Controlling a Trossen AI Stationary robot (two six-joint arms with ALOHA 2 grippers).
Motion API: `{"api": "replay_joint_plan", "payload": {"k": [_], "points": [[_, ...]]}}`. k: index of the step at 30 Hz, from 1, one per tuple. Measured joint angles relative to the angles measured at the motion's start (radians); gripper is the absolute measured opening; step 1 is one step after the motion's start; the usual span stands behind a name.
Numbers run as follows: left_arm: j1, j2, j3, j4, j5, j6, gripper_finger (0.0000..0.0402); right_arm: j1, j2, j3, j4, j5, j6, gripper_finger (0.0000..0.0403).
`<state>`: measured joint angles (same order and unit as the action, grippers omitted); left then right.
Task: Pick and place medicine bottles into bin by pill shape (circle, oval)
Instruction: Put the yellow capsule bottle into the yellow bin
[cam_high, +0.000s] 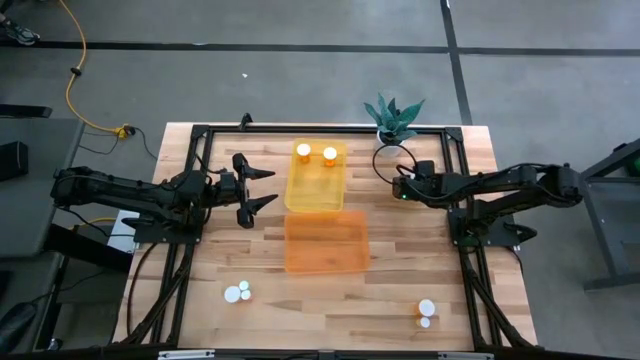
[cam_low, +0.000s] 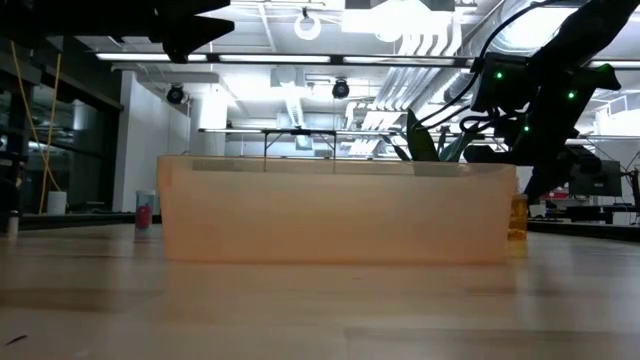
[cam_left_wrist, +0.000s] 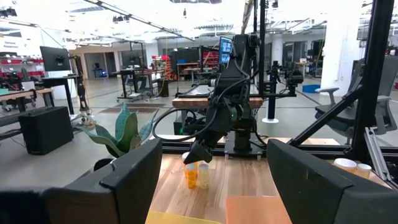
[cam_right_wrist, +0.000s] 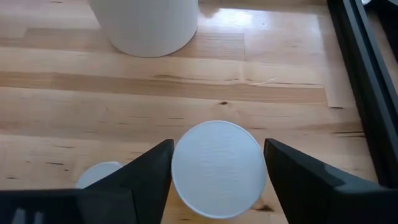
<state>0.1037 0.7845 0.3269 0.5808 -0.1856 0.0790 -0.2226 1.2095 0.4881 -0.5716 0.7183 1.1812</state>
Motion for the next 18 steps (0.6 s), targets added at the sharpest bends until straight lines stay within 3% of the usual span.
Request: {"api": "replay_joint_plan", "payload": {"k": [10, 18], "points": [[0.000, 0.000, 0.000, 0.000, 0.000, 0.003, 0.0280, 0.000, -0.004, 0.025, -0.044, 0.013, -0.027, 0.0187], [0.000, 0.000, 0.000, 0.002, -0.002, 0.003, 0.0280, 0.051, -0.053, 0.246, -0.143, 0.122, -0.217, 0.0184]]}}
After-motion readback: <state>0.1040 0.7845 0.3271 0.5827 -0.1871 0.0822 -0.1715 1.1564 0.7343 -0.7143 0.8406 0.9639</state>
